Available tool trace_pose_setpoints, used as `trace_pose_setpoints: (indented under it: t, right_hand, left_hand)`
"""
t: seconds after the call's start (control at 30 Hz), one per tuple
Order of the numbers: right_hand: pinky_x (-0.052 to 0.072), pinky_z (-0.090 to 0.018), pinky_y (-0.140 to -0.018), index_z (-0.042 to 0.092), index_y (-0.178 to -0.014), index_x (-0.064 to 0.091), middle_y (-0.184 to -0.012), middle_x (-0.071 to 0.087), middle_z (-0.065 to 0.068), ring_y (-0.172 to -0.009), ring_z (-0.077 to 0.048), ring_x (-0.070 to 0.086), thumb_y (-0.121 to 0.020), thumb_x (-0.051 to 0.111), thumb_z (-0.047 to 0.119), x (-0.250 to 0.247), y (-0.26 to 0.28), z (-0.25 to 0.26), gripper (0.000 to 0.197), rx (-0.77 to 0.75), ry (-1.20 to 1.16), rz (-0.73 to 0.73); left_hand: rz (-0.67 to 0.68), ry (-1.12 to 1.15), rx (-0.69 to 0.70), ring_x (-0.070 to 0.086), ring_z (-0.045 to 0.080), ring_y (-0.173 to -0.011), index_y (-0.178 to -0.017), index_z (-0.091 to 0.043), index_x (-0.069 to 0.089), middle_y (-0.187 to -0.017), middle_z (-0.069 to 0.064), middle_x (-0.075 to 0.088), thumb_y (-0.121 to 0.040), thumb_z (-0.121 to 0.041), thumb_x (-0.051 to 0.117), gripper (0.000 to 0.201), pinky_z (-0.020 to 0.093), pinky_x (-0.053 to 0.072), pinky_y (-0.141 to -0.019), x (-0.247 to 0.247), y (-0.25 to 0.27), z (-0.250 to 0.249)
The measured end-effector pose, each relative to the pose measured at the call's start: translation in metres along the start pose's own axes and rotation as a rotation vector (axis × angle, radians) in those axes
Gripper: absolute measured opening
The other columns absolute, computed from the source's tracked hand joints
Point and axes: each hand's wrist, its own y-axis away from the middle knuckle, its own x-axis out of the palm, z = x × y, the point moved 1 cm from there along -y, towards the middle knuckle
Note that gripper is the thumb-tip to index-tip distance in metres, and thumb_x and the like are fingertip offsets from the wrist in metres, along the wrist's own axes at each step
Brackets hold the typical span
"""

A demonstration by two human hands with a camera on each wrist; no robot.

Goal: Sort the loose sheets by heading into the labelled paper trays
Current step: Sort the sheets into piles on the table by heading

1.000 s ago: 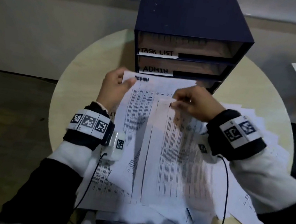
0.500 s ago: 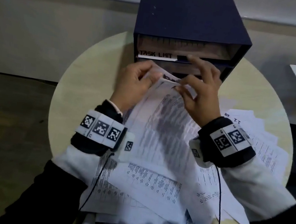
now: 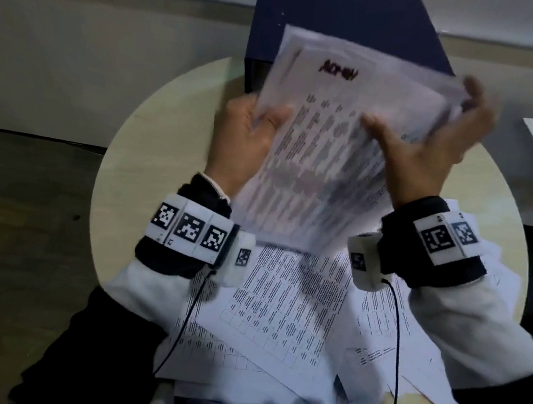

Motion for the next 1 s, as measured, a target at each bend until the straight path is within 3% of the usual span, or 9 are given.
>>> trace_pose_setpoints:
  t: [0.1, 0.2, 0.27, 0.33, 0.47, 0.57, 0.73, 0.87, 1.0]
  right_hand:
    - [0.027, -0.025, -0.110, 0.006, -0.139, 0.019, -0.137, 0.031, -0.013, -0.125, -0.017, 0.036, -0.050, 0.083, 0.047, -0.010, -0.008, -0.017, 0.117, 0.222, -0.136, 0.044]
    - [0.050, -0.026, -0.084, 0.015, -0.125, 0.030, -0.094, 0.067, 0.000, -0.084, -0.007, 0.061, -0.059, 0.081, 0.023, -0.016, -0.014, -0.023, 0.084, 0.345, -0.558, 0.131]
    - [0.048, -0.022, -0.072, 0.016, -0.104, 0.048, -0.069, 0.066, 0.009, -0.067, -0.002, 0.060, -0.062, 0.081, 0.026, -0.017, -0.016, -0.022, 0.055, 0.293, -0.522, 0.124]
    - [0.044, -0.019, -0.073, 0.021, -0.098, 0.049, -0.083, 0.059, 0.014, -0.074, 0.003, 0.055, -0.062, 0.078, 0.033, -0.016, -0.011, -0.018, 0.048, 0.254, -0.418, 0.101]
    - [0.046, -0.028, -0.094, 0.016, -0.126, 0.035, -0.123, 0.047, 0.002, -0.113, -0.013, 0.050, -0.053, 0.082, 0.044, -0.014, -0.004, -0.026, 0.091, 0.394, -0.475, 0.152]
    - [0.052, -0.028, -0.082, 0.009, -0.102, 0.056, -0.096, 0.070, 0.001, -0.092, -0.014, 0.066, -0.052, 0.085, 0.042, -0.018, -0.002, -0.035, 0.067, 0.461, -0.649, 0.320]
    - [0.053, -0.030, -0.075, 0.016, -0.080, 0.067, -0.075, 0.072, 0.009, -0.076, -0.014, 0.065, -0.073, 0.073, 0.015, -0.025, -0.002, -0.033, 0.009, 0.362, -0.531, 0.189]
    - [0.053, -0.033, -0.079, 0.011, -0.090, 0.063, -0.082, 0.071, 0.008, -0.084, -0.019, 0.063, -0.076, 0.070, 0.015, -0.023, 0.001, -0.028, 0.016, 0.286, -0.544, 0.121]
    - [0.051, -0.018, -0.071, 0.015, -0.092, 0.058, -0.079, 0.070, 0.015, -0.077, -0.001, 0.064, -0.073, 0.072, 0.009, -0.023, 0.020, -0.037, 0.025, 0.330, -0.462, 0.132]
  left_hand:
    - [-0.051, 0.071, 0.073, 0.062, -0.005, -0.066, -0.085, -0.018, 0.063, -0.076, -0.014, 0.066, -0.089, -0.014, 0.057, 0.008, 0.019, 0.052, -0.063, -0.012, -0.012, -0.010]
    - [-0.103, 0.195, 0.132, 0.063, -0.001, -0.067, -0.075, -0.019, 0.059, -0.065, -0.018, 0.068, -0.090, -0.010, 0.053, 0.018, 0.025, 0.053, -0.064, -0.015, -0.018, -0.018]
    - [-0.057, 0.248, 0.125, 0.066, -0.001, -0.072, -0.080, -0.016, 0.060, -0.069, -0.019, 0.070, -0.091, -0.005, 0.050, 0.018, 0.022, 0.054, -0.066, -0.009, -0.016, -0.021]
    - [-0.001, 0.273, 0.101, 0.068, 0.001, -0.075, -0.084, -0.015, 0.062, -0.073, -0.018, 0.071, -0.089, -0.012, 0.055, 0.010, 0.022, 0.054, -0.067, -0.002, -0.009, -0.021]
    - [0.077, 0.286, 0.077, 0.068, 0.003, -0.080, -0.098, -0.014, 0.068, -0.078, -0.019, 0.071, -0.082, -0.026, 0.057, 0.023, 0.024, 0.054, -0.071, 0.005, 0.002, -0.017]
    - [0.099, 0.233, 0.038, 0.068, 0.003, -0.078, -0.096, -0.018, 0.065, -0.078, -0.019, 0.071, -0.090, -0.012, 0.054, 0.014, 0.026, 0.055, -0.071, 0.002, -0.001, -0.012]
    - [-0.049, 0.216, -0.036, 0.064, 0.025, -0.102, -0.098, -0.015, 0.058, -0.104, 0.008, 0.066, -0.088, -0.024, 0.052, 0.015, 0.045, 0.051, -0.092, 0.001, -0.008, -0.001]
    - [-0.039, 0.257, -0.013, 0.065, 0.024, -0.098, -0.099, -0.012, 0.055, -0.100, 0.005, 0.065, -0.075, -0.045, 0.068, 0.043, 0.040, 0.054, -0.087, 0.005, -0.003, -0.001]
    - [0.056, 0.234, -0.162, 0.068, 0.010, -0.085, -0.106, -0.001, 0.055, -0.093, -0.002, 0.068, -0.055, -0.056, 0.074, 0.078, 0.027, 0.055, -0.074, 0.002, 0.005, 0.022]
